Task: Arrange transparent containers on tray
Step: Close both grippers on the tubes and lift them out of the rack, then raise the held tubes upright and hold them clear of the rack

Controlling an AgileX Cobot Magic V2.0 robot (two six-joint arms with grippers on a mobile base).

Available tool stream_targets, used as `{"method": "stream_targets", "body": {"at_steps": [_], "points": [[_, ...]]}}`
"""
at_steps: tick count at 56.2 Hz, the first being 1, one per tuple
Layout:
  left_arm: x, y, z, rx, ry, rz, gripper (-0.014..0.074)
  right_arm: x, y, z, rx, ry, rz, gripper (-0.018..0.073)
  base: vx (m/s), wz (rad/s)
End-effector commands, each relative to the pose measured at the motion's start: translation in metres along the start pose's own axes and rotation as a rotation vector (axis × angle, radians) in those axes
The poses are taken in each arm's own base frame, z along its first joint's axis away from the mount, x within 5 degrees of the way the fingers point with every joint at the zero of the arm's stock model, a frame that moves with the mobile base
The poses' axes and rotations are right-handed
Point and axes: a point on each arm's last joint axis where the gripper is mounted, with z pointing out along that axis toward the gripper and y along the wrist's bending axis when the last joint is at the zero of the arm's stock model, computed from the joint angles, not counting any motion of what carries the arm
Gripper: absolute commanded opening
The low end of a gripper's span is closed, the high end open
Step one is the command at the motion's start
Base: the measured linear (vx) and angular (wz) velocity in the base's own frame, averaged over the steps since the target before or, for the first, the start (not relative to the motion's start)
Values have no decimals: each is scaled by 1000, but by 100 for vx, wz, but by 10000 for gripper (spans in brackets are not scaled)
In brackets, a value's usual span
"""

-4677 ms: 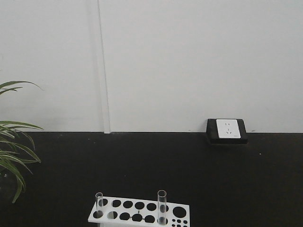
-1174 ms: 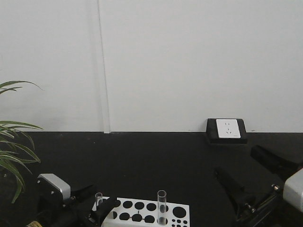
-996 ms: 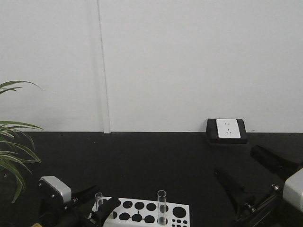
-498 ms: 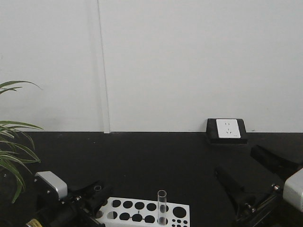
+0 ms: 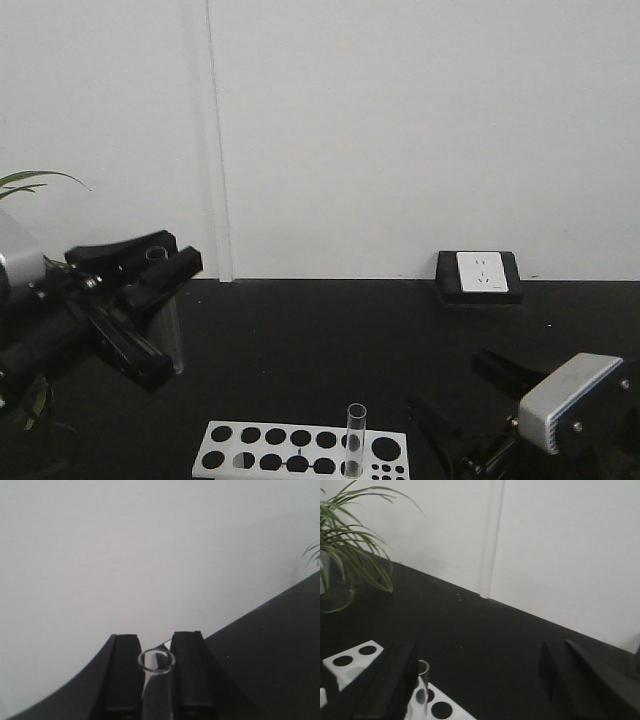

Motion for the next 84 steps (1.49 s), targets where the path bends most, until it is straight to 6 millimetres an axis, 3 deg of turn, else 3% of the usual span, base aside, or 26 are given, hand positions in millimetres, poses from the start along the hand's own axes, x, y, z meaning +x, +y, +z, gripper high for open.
{"method": "stream_targets", "body": {"at_steps": [1, 11, 23, 40, 49, 59, 73, 84], "points": [[-46, -3, -8, -8, -124, -11, -4, -12, 5, 9, -82, -129, -8, 551, 0, 0], [-69, -6, -22, -35, -164, 14, -4, 12, 14, 26, -199, -115, 14, 551, 0, 0], [-69, -4, -26, -68, -133, 17, -4, 33, 16, 46, -253, -139, 73, 551, 0, 0], [-69, -4, -26, -70, -129, 18, -4, 39, 7, 87, -261, -152, 84, 551, 0, 0], [-69, -4, -26, -70, -129, 18, -4, 44, 7, 98, -283, -152, 117, 524, 0, 0], [-69, -4, -26, -71, -128, 18, -4, 45, 7, 98, -285, -154, 126, 371, 0, 0], [-69, -4, -26, -72, -128, 17, -4, 44, 7, 98, -288, -151, 157, -17, 0, 0], [-68, -3, -26, -82, -113, 16, -4, 33, 6, 94, -296, -204, 178, -13, 0, 0]]}}
